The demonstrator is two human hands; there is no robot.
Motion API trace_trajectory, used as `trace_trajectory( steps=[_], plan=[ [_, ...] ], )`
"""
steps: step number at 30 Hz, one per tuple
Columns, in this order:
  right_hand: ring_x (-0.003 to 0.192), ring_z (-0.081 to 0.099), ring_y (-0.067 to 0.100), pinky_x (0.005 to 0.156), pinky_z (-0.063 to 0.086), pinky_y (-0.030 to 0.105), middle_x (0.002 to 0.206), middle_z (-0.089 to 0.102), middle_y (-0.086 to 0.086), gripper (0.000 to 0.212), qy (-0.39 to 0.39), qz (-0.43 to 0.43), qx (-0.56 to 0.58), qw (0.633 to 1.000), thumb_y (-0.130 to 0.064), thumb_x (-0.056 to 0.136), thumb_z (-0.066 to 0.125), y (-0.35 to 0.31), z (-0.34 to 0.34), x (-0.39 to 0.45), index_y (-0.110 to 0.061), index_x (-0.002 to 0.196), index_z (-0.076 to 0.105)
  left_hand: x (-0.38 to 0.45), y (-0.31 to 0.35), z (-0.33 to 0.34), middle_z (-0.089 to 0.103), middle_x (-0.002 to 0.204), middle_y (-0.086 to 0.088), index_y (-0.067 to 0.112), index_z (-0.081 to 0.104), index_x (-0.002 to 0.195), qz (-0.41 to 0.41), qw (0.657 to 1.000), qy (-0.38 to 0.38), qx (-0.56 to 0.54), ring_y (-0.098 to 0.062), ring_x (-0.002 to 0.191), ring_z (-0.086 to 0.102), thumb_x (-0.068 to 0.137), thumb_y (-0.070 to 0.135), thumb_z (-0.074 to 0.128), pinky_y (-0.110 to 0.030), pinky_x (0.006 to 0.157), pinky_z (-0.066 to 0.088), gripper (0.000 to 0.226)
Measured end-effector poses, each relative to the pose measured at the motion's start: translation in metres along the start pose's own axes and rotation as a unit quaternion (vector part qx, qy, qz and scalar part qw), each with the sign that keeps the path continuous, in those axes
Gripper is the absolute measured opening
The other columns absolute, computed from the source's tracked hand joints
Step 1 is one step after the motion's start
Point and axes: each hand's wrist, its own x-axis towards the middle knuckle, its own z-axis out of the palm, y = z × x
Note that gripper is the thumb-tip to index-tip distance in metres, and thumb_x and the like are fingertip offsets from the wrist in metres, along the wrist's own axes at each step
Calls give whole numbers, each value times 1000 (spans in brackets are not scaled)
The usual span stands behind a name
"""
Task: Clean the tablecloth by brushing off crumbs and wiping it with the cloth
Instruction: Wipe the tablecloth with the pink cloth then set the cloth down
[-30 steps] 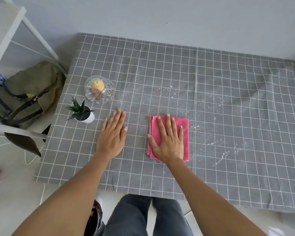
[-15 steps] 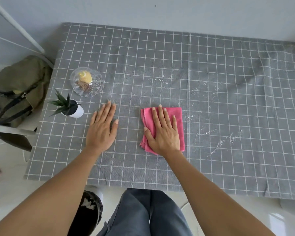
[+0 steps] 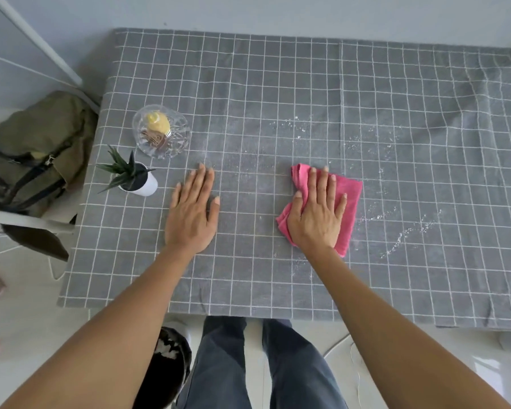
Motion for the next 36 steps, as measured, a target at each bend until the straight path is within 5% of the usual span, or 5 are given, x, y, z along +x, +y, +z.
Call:
trace_trajectory(
  steps=[4, 14, 25, 31, 36],
  plan=[
    [147, -16, 15, 117, -14, 46, 161, -12, -3, 56, -5, 21, 33, 999, -40, 102, 12, -49, 10, 2, -25, 153, -6, 0, -1, 0, -2, 160, 5, 22, 2, 153, -3, 1000, 3, -3, -9, 147, -5, 100, 40, 9, -37, 120, 0, 56],
    [147, -13, 13, 119, -10, 43, 161, -8, -7, 57, -58, -233, -28, 970, -48, 101, 8, -87, 20, 10, -28, 153, -3, 21, -28, -8, 3, 160, 0, 14, 9, 153, 39, 999, 3, -36, -11, 147, -1, 99, 37, 4, -28, 119, -4, 59],
    [147, -15, 15, 118, -11, 48, 161, -11, -4, 58, 14, 38, 8, 999, -48, 101, 12, -79, 17, 31, -29, 153, -4, 17, -31, -5, -1, 160, 1, 16, 3, 153, 18, 1000, 9, -16, -12, 148, -4, 99, 34, 6, -38, 121, 1, 56],
    [146, -16, 12, 117, -14, 44, 159, -12, -10, 54, -34, -158, -19, 987, -44, 102, 13, -108, 29, 6, -33, 153, 0, 18, -30, -7, -2, 160, 2, 16, 4, 153, 14, 1000, 5, -8, -12, 147, -3, 98, 32, 4, -37, 120, 1, 57],
    [146, -14, 10, 117, -14, 44, 160, -8, -10, 54, -39, -182, -48, 981, -44, 102, 11, -89, 17, 39, -31, 154, 0, 18, -30, -7, -4, 160, 3, 17, 1, 153, 12, 1000, 2, 0, -11, 147, -5, 98, 32, 3, -37, 120, -1, 56]
  ],
)
